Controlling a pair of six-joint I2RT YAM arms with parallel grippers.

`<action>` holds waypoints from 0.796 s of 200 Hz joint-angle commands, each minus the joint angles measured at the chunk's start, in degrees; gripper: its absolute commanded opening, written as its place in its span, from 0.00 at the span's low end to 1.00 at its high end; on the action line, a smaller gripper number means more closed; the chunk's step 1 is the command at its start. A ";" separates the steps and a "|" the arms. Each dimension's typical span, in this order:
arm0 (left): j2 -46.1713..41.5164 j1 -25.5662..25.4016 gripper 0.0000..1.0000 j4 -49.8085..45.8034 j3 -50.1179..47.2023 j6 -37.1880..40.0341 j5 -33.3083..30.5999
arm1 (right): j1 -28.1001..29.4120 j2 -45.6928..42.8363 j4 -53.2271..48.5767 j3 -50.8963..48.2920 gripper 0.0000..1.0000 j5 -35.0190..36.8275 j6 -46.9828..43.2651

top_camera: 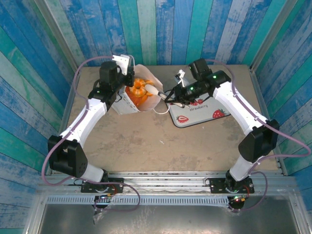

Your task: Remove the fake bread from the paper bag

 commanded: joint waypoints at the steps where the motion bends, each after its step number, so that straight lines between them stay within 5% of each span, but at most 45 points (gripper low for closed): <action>1: -0.97 -0.31 0.01 3.36 1.57 1.02 0.96 | 0.46 1.03 -1.44 2.35 0.46 -2.39 -0.41; 159: -1.28 -0.75 0.01 3.34 0.93 1.00 2.01 | 1.21 7.49 -3.17 7.96 0.53 -3.82 -0.50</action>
